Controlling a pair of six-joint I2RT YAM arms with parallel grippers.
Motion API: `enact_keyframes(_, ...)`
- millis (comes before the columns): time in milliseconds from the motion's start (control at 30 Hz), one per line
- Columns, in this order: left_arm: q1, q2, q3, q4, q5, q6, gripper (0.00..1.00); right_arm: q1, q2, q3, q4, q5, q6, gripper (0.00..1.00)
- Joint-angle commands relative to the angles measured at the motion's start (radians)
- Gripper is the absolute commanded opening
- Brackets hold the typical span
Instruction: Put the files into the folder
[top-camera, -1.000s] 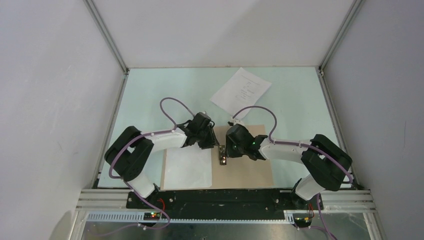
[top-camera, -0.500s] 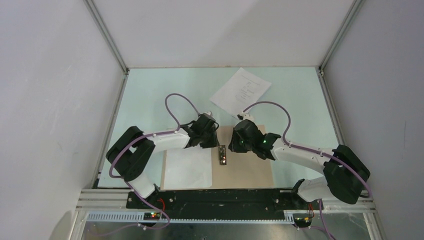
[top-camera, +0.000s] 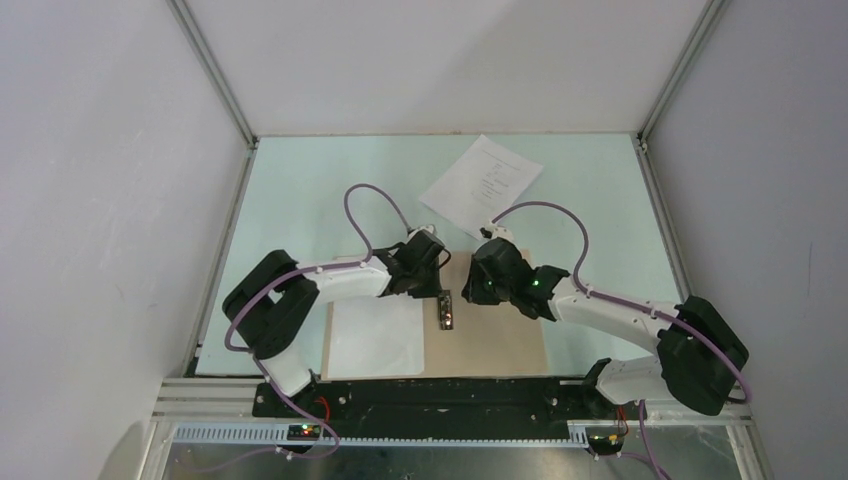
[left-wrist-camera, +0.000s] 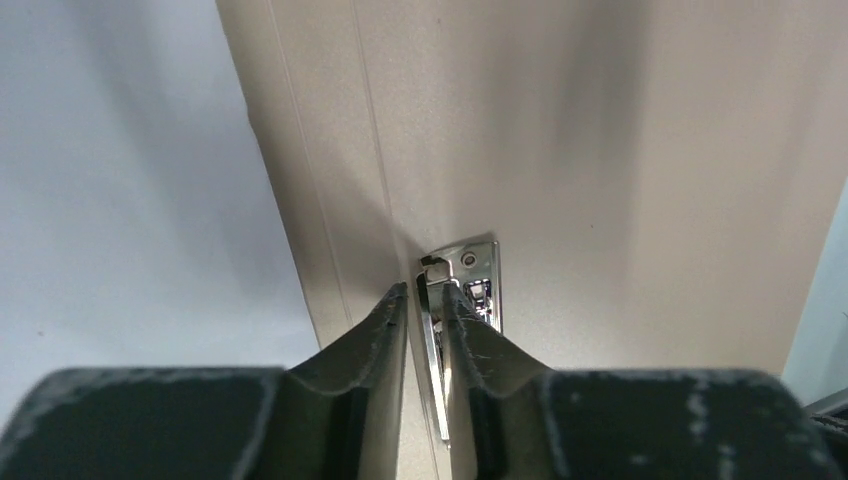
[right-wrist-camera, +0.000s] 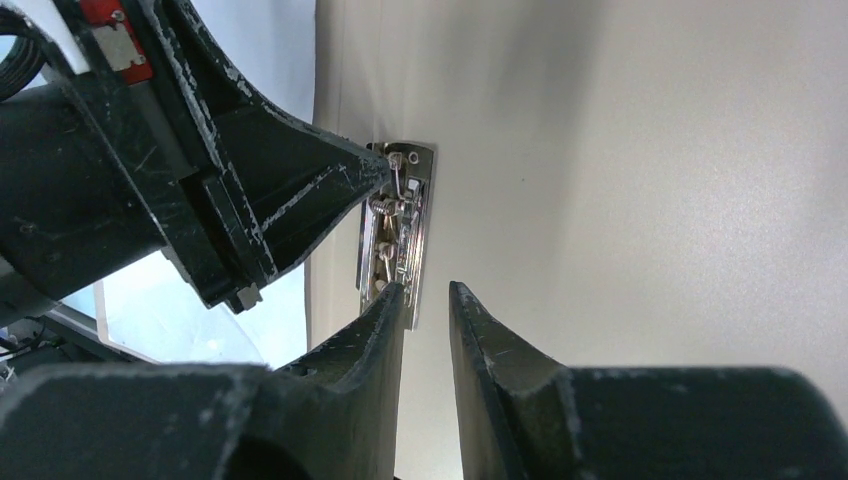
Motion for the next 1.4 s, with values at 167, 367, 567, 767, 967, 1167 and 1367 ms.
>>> enact_keyframes(167, -0.016, 0.054, 0.045, -0.062, -0.127, -0.124, 0.01, 0.014, -0.056, -0.026, 0.005, 0.02, -0.002, 0.27)
enact_keyframes(367, -0.028, 0.055, 0.055, -0.114, -0.171, -0.342, 0.0, 0.015, -0.067, -0.028, 0.014, 0.019, -0.012, 0.27)
enact_keyframes(567, -0.027, 0.062, 0.064, -0.145, -0.12, -0.516, 0.0, 0.048, -0.043, -0.028, 0.032, 0.023, -0.02, 0.27)
enact_keyframes(767, -0.028, 0.053, 0.044, -0.146, -0.084, -0.542, 0.0, 0.119, 0.044, -0.028, 0.052, 0.072, 0.018, 0.27)
enact_keyframes(967, -0.018, 0.104, 0.053, -0.145, -0.013, -0.514, 0.0, 0.215, 0.11, -0.028, 0.079, 0.186, 0.063, 0.26)
enact_keyframes(1167, 0.001, 0.123, 0.024, -0.144, 0.044, -0.496, 0.0, 0.287, 0.144, -0.027, 0.113, 0.304, 0.093, 0.26)
enact_keyframes(1367, 0.023, 0.12, 0.007, -0.143, 0.052, -0.472, 0.0, 0.307, 0.18, -0.014, 0.059, 0.368, 0.143, 0.21)
